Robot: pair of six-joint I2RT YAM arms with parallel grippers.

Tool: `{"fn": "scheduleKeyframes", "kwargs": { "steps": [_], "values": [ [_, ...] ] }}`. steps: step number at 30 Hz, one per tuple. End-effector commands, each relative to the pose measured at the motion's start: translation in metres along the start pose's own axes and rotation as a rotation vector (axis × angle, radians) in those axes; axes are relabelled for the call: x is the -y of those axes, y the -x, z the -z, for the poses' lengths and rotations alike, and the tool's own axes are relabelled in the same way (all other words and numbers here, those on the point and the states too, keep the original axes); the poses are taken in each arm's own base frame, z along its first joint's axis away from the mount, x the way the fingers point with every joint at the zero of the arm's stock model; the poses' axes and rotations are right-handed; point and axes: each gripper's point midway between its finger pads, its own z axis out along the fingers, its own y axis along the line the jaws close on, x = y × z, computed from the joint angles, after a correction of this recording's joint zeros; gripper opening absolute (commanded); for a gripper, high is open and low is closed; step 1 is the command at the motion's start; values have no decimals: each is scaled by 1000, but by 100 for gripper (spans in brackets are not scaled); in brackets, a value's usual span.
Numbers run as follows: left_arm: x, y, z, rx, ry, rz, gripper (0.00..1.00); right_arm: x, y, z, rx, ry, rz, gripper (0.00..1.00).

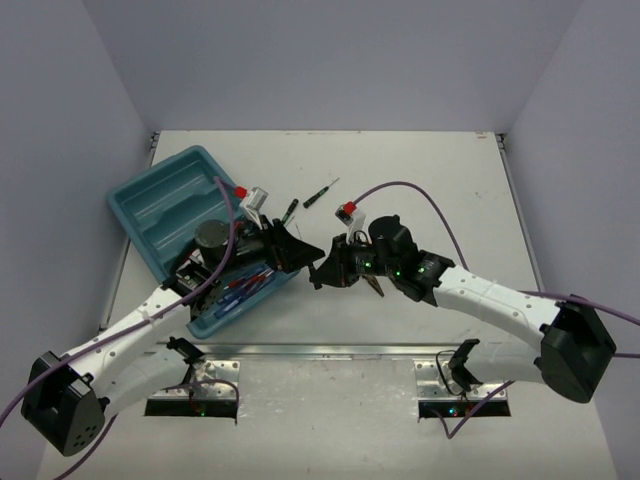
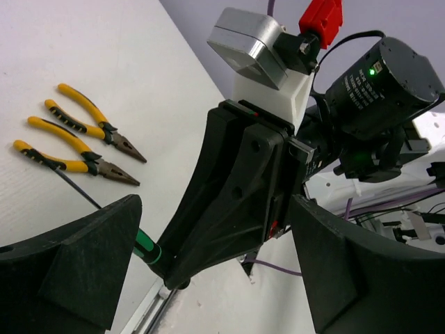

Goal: Sort the tools into containers

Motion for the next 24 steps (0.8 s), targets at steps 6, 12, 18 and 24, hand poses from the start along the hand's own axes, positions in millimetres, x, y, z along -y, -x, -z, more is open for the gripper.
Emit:
{"fn": "scheduleKeyframes", "kwargs": {
  "steps": [6, 12, 18, 24],
  "values": [
    [0, 19, -9, 95, 31, 8, 73, -36, 39, 24, 186, 112, 64, 0],
    [23, 22, -5, 94, -26, -16, 94, -14, 44, 27, 210, -28, 30, 0],
    [26, 24, -4, 100, -18, -18, 95, -22, 46, 30, 223, 9, 48, 0],
    [38, 35, -3, 131, -48, -46, 100, -10, 44, 29, 210, -57, 33, 0]
  ]
}}
